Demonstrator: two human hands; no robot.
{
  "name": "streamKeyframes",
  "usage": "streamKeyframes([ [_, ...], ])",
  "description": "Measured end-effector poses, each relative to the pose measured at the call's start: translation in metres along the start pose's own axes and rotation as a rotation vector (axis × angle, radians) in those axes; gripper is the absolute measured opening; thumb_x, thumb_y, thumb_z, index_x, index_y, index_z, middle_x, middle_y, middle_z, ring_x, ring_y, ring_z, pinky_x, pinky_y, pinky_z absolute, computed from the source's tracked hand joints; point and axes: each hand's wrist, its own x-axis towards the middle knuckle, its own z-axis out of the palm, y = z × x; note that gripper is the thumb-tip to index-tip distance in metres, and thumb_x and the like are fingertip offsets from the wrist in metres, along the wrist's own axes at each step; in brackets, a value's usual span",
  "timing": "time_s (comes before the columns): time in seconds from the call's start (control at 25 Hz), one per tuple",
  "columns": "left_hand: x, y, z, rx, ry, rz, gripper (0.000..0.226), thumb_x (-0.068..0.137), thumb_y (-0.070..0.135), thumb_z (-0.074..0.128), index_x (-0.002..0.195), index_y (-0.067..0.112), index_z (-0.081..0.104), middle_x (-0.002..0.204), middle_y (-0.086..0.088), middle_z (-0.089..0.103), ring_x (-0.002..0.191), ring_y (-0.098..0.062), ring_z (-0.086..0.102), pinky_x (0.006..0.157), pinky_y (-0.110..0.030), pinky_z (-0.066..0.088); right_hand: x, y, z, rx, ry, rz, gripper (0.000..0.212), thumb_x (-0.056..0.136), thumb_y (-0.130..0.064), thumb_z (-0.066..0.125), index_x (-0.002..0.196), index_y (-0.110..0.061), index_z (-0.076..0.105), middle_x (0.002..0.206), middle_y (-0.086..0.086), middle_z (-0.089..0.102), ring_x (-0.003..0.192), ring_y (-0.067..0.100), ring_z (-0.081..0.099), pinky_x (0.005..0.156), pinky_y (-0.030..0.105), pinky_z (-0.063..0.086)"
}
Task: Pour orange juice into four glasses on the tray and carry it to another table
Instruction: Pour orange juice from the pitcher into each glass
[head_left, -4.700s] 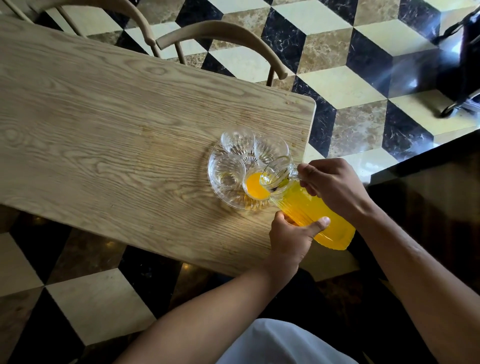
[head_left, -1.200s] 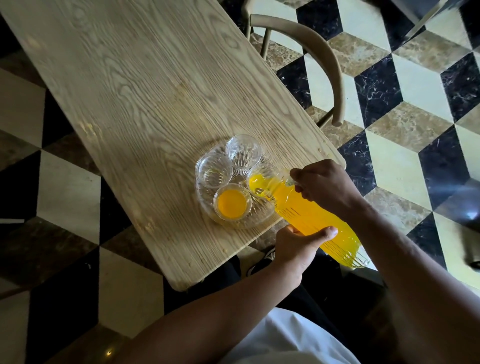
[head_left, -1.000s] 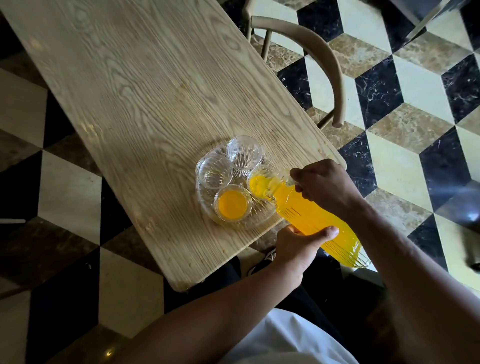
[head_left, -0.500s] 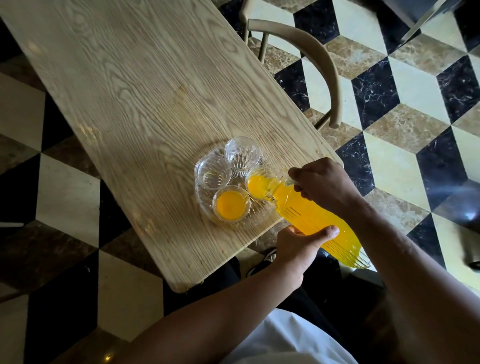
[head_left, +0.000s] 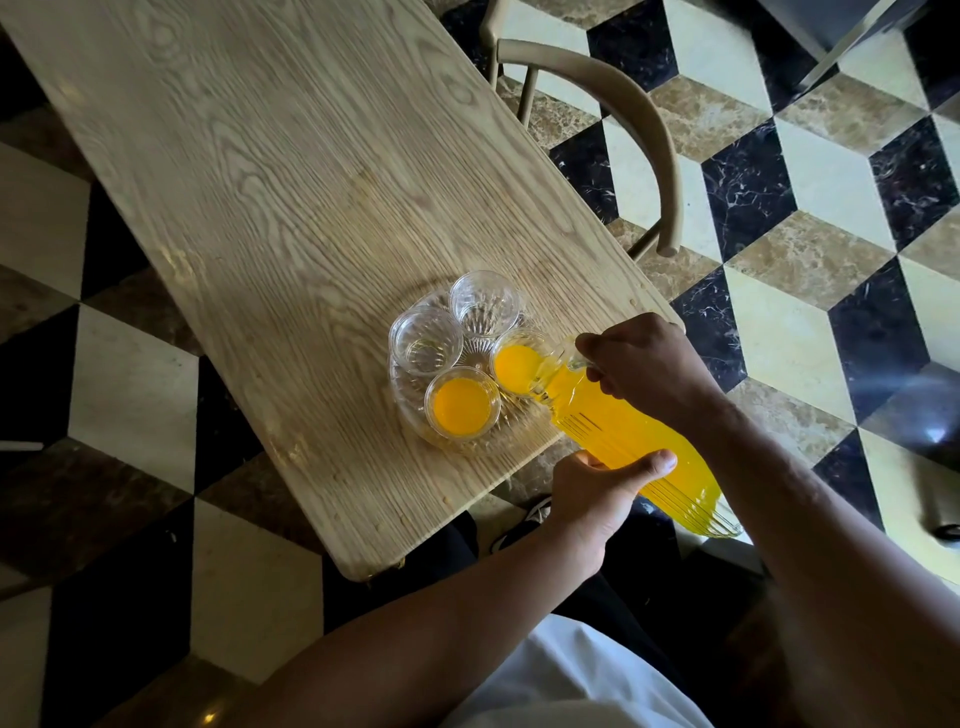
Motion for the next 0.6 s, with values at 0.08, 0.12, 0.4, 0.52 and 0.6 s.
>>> streamKeyframes([
  [0.08,-0.0012,0.0034,-0.0002,0.019,-0.002,0.009,0.083,0.028,0.073,0.096,0.069,0.020,0.047,0.068,-0.006,0.054,0.069,-0.020,0.053,0.068,-0.037,0.050,-0.0001,-0.0002,-0.0001,0.011,0.006,0.002,0.042,0.098,-0.033,0.059,0.062,-0.013,0.068,0.056,-0.002,0.065,0.049,0.009,0.059,0.060,0.026,0.046],
  [0.12,-0.0017,0.0052,-0.0002,0.020,0.010,0.010,0.090,0.017,0.079,0.091,0.069,0.020,0.047,0.069,-0.006,0.053,0.069,-0.020,0.053,0.069,-0.038,0.053,-0.0001,-0.0003,-0.0004,0.016,0.011,0.003,0.043,0.098,-0.033,0.059,0.062,-0.013,0.068,0.056,-0.001,0.065,0.050,0.010,0.059,0.060,0.027,0.046],
  [0.4,0.0004,0.0036,-0.0015,0.043,0.030,0.007,0.096,0.015,0.078,0.094,0.074,0.019,0.046,0.072,-0.007,0.051,0.072,-0.019,0.050,0.074,-0.042,0.058,-0.0025,-0.0016,0.0000,0.022,0.011,-0.001,0.044,0.098,-0.033,0.059,0.061,-0.012,0.068,0.055,0.000,0.064,0.052,0.013,0.059,0.063,0.028,0.048],
  [0.52,0.0008,0.0038,-0.0019,0.049,0.045,0.002,0.099,0.012,0.083,0.090,0.075,0.019,0.047,0.074,-0.006,0.051,0.073,-0.019,0.050,0.074,-0.043,0.059,-0.0023,-0.0015,-0.0008,0.036,0.009,0.006,0.044,0.099,-0.034,0.058,0.062,-0.012,0.068,0.056,0.000,0.065,0.052,0.013,0.060,0.063,0.028,0.048],
  [0.6,0.0012,0.0049,-0.0018,0.052,0.049,-0.003,0.098,0.014,0.082,0.091,0.075,0.019,0.047,0.074,-0.006,0.052,0.072,-0.019,0.050,0.077,-0.045,0.061,-0.0017,-0.0014,-0.0002,0.037,0.014,0.004,0.044,0.098,-0.034,0.058,0.061,-0.012,0.068,0.056,0.000,0.065,0.052,0.013,0.059,0.062,0.028,0.047],
])
